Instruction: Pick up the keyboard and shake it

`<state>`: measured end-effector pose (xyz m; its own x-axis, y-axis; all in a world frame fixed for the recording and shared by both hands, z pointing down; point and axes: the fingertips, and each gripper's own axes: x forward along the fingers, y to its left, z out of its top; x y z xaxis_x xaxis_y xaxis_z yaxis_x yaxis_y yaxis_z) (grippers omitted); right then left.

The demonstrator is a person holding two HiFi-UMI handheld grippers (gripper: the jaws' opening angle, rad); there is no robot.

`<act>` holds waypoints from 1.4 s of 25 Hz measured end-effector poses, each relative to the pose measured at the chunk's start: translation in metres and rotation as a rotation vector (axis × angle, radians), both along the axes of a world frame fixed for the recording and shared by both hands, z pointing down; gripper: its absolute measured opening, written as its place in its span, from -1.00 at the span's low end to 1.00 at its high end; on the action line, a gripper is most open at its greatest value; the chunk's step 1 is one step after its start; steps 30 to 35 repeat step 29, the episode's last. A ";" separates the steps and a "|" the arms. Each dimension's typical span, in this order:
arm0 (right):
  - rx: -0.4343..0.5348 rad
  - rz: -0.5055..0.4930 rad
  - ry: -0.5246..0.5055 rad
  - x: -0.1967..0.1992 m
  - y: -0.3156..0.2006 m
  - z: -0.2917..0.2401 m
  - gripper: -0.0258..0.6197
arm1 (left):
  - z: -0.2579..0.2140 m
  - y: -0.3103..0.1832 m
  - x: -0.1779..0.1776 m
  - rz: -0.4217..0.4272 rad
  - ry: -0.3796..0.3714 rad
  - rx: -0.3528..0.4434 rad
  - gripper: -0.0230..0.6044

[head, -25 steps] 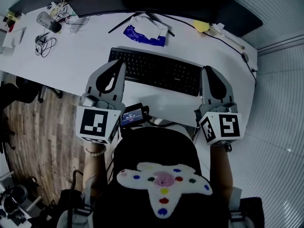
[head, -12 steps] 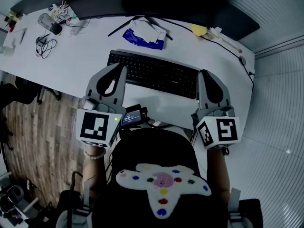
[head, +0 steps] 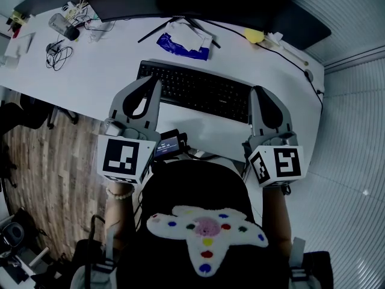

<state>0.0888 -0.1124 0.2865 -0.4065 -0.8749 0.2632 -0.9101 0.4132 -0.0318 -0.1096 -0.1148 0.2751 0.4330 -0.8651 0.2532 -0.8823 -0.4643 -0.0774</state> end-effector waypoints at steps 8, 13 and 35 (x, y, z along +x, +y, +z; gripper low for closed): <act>0.013 -0.023 0.017 -0.005 0.001 0.000 -0.78 | 0.001 0.001 0.000 0.003 -0.003 0.002 -0.87; 0.008 -0.012 0.019 -0.005 0.002 0.001 -0.78 | 0.002 0.002 0.000 0.000 0.005 0.000 -0.87; 0.006 -0.035 0.044 -0.008 0.003 0.004 -0.79 | 0.005 0.006 0.000 -0.009 0.007 -0.009 -0.86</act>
